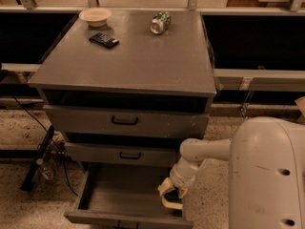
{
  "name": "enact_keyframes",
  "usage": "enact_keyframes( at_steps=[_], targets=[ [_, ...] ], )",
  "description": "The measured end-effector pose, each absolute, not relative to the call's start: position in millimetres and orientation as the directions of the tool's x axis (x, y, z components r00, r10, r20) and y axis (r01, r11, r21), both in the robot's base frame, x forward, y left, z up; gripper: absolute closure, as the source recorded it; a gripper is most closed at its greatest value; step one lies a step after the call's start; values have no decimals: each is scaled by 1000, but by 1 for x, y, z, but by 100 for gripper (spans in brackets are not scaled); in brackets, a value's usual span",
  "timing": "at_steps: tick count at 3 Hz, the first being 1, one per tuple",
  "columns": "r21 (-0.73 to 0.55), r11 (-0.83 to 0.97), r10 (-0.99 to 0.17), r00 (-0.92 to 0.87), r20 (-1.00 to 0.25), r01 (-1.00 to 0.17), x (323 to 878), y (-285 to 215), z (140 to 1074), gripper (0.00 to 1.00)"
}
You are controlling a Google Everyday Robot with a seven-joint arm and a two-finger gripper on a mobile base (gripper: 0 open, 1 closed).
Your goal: Place sponge into bottom drawer
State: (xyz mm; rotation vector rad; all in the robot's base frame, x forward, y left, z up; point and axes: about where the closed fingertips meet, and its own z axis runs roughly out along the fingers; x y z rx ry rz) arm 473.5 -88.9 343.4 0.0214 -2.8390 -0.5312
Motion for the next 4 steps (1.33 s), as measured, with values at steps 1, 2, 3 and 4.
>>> enact_keyframes(
  at_steps=[1, 2, 3, 4],
  targets=[
    [366, 929, -4, -984, 178, 63, 460, -90, 336, 100],
    [389, 917, 54, -993, 108, 92, 450, -91, 328, 100],
    [389, 916, 53, -993, 109, 92, 450, -90, 327, 100],
    [412, 906, 48, -991, 125, 96, 451, -81, 316, 100]
  ],
)
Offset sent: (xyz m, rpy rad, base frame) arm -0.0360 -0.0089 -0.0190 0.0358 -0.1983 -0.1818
